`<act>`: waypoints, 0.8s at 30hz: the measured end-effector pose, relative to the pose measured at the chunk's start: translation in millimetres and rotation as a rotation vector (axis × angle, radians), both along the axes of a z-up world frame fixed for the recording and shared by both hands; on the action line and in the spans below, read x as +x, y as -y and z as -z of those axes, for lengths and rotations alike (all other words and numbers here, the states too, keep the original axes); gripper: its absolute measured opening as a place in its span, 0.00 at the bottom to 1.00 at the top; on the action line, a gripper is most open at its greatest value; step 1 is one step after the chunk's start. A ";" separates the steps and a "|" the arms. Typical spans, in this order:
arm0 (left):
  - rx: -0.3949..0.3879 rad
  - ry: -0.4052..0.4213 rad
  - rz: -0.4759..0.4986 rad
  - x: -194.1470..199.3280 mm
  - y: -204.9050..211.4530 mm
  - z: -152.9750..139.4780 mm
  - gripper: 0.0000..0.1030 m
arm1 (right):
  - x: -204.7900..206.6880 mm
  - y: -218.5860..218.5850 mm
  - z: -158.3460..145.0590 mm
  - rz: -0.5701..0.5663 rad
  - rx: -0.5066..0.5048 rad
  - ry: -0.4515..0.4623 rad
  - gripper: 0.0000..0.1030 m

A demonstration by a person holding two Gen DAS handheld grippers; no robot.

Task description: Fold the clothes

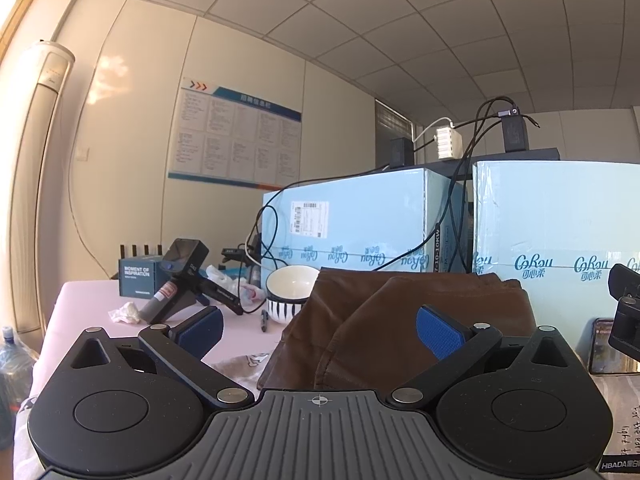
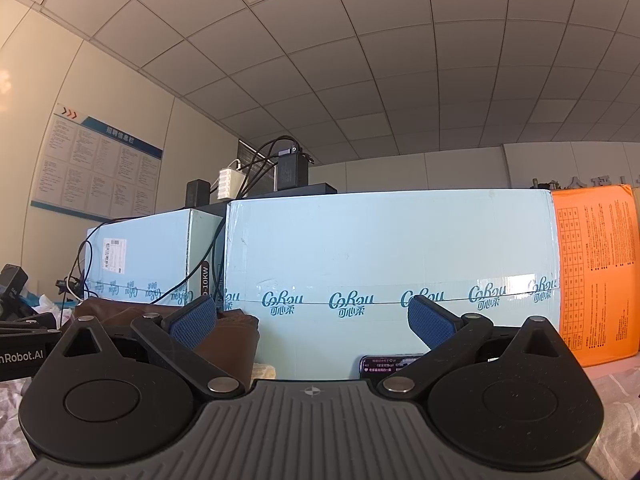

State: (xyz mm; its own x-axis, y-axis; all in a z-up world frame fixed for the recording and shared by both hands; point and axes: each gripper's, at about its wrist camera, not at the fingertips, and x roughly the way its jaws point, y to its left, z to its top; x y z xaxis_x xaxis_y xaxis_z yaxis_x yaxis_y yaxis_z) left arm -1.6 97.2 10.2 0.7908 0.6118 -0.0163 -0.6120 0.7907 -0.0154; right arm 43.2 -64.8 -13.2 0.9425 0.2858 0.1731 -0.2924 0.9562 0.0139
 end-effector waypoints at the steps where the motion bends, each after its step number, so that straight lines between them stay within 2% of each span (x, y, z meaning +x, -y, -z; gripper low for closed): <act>1: 0.000 0.000 0.000 0.0 0.0 0.1 1.00 | -0.1 0.1 0.0 0.000 0.000 0.000 1.00; 24: 0.003 0.003 0.005 0.9 0.0 -0.7 1.00 | -0.2 0.7 0.8 0.000 0.001 0.001 1.00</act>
